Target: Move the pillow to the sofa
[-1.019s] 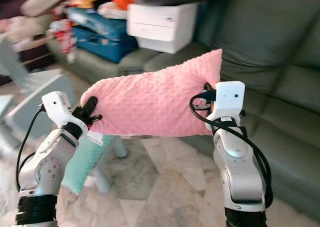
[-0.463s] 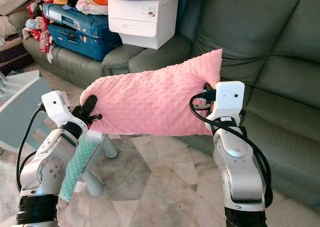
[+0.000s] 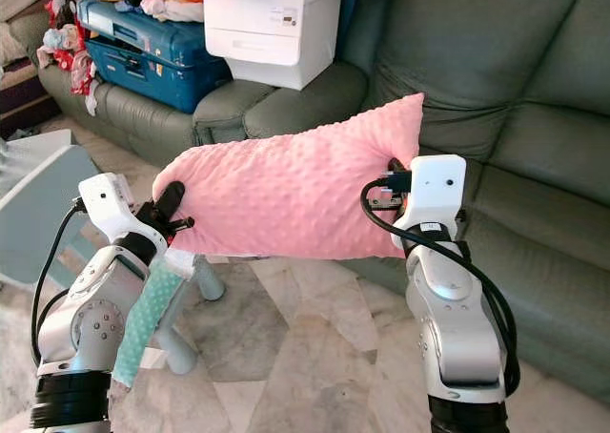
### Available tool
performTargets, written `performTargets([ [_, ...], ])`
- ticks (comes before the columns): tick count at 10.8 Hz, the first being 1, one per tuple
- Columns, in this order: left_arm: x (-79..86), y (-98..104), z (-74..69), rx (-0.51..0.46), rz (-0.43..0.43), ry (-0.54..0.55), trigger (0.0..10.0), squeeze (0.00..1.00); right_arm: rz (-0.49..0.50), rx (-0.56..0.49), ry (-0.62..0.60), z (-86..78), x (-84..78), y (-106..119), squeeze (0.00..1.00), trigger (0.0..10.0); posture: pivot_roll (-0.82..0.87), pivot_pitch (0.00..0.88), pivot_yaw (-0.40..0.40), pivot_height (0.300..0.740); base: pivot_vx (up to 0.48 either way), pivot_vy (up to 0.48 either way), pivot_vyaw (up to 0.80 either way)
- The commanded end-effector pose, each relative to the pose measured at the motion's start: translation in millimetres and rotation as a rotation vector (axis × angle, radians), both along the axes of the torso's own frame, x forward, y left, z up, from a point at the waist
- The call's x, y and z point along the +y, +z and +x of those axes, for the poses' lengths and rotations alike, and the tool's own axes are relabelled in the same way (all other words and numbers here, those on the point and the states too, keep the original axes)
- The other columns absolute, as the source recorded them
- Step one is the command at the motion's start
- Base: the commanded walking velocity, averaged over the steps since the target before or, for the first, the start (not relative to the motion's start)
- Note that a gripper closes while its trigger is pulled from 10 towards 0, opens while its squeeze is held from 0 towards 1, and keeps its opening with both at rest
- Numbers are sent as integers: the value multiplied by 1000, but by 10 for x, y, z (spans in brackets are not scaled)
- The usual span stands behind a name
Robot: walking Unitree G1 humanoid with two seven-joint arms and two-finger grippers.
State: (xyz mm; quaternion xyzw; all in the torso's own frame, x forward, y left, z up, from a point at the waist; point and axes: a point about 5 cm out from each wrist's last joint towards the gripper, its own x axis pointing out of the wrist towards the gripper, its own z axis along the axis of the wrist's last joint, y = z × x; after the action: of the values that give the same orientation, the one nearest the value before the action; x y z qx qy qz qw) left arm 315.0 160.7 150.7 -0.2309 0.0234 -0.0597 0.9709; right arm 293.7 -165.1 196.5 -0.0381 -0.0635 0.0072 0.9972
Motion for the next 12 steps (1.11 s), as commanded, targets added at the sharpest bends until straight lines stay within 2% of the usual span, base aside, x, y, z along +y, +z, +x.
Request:
performTargets([
  [1, 21, 20, 1, -9, -8, 1, 10000, 0, -2, -27, 0, -3, -5, 79, 0, 10000, -200, 0, 15, 740, 0, 0, -800],
  [5, -9, 13, 0, -7, -20, -20, 10000, 0, -9, -34, 2, 1, -8, 88, 0, 10000, -205, 0, 12, 740, 0, 0, -800],
  [7, -15, 11, 2, -6, -21, -23, 10000, 0, -17, -41, 9, -1, 0, 98, 0, 10000, -204, 0, 11, 740, 0, 0, 0],
  [8, -18, 6, -1, -5, -21, -23, 10000, 0, 10, -21, 3, 4, -8, 78, 0, 10000, -203, 0, 11, 740, 0, 0, -800],
  [12, -24, -1, -14, -2, -25, -27, 10000, 0, 13, -13, 6, 0, -9, 70, 0, 10000, -203, 0, 11, 740, 0, 0, -800],
])
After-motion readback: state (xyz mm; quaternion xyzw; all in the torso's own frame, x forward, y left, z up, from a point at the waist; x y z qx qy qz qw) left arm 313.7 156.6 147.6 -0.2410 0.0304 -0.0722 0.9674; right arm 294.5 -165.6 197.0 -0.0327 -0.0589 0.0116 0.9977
